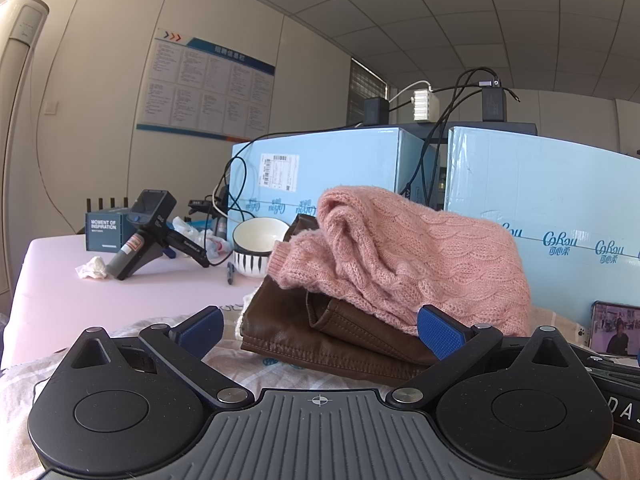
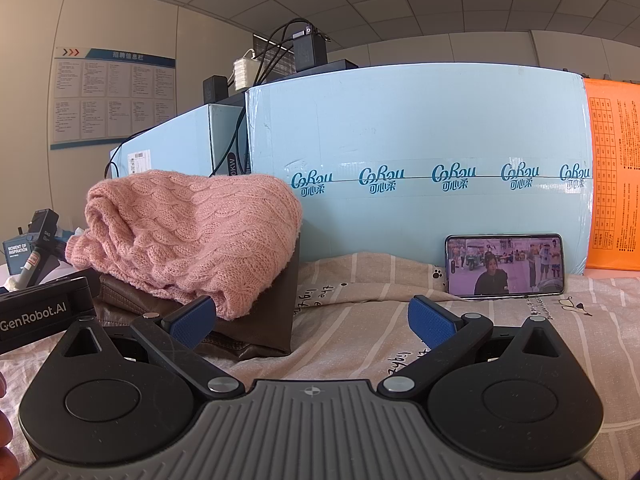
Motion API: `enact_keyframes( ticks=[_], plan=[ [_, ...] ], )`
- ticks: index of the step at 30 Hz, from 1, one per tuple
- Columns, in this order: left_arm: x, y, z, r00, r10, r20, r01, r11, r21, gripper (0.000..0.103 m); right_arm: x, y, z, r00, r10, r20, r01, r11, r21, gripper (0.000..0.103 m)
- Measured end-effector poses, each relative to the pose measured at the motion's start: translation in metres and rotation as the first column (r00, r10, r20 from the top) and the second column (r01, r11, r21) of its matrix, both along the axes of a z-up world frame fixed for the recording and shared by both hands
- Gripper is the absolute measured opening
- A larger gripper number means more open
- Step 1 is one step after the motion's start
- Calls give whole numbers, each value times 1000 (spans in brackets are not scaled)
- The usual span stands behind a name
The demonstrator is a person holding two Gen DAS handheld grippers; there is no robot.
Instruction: Fold clothes
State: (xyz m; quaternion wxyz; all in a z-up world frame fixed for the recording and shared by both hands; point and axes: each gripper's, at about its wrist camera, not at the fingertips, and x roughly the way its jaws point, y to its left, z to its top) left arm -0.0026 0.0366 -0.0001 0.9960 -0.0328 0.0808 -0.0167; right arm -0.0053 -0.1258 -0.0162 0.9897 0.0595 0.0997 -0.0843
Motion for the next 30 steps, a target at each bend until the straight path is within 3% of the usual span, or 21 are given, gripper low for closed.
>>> enact_keyframes(
  ticks=[30],
  plan=[
    [0, 0, -1, 1000, -7, 3, 7, 1000, 0, 103, 0, 0, 0, 1000, 1, 0, -1, 1000, 0, 103]
  ],
)
